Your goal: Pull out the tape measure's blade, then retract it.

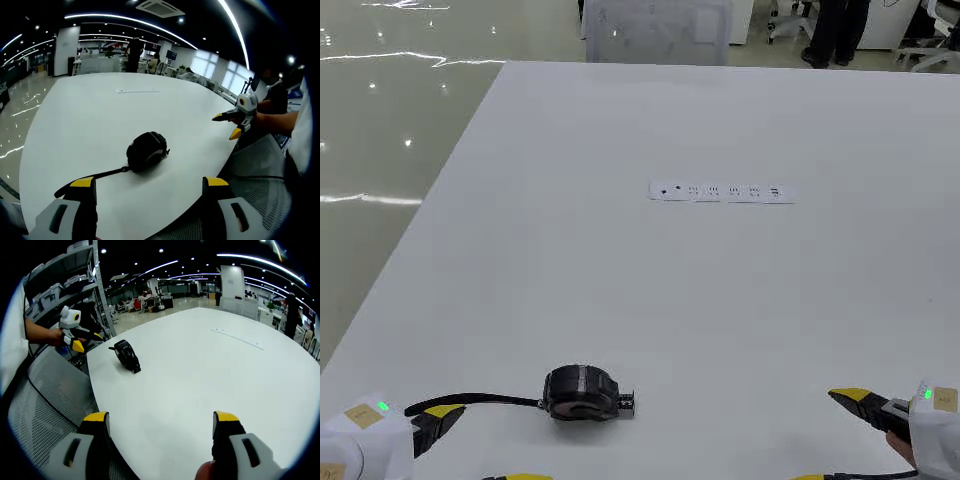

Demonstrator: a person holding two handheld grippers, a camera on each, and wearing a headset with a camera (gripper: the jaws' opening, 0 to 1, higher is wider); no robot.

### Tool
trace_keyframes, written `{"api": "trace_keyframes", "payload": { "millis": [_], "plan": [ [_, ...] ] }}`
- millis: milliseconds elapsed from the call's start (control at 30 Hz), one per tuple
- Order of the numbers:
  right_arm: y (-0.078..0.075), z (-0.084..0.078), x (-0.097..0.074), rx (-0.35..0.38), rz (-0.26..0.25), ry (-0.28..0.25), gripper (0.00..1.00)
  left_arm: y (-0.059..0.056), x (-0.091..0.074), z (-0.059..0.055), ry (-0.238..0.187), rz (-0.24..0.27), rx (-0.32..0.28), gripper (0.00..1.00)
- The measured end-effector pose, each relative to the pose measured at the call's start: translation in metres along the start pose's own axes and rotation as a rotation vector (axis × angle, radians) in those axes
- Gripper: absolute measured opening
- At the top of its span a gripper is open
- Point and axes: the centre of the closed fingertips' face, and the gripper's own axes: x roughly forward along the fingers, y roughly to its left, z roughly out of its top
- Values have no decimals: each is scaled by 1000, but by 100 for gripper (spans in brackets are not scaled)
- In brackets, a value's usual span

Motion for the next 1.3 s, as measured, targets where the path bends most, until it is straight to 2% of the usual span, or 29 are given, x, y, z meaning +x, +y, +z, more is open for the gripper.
{"api": "trace_keyframes", "payload": {
  "millis": [200, 567, 733, 1300],
  "plan": [
    [-1, -4, -10, 17, -25, -11, 87, -1, -2, -2, 5, -2, 16, 85],
    [8, -17, -24, 52, -47, -27, 89, -1, -9, -4, -28, -4, -26, 88],
    [8, -18, -25, 53, -50, -31, 90, 1, -11, -5, -30, -3, -34, 88],
    [7, -22, -28, 57, -56, -27, 92, -4, -16, -5, -8, -1, -9, 89]
  ]
}}
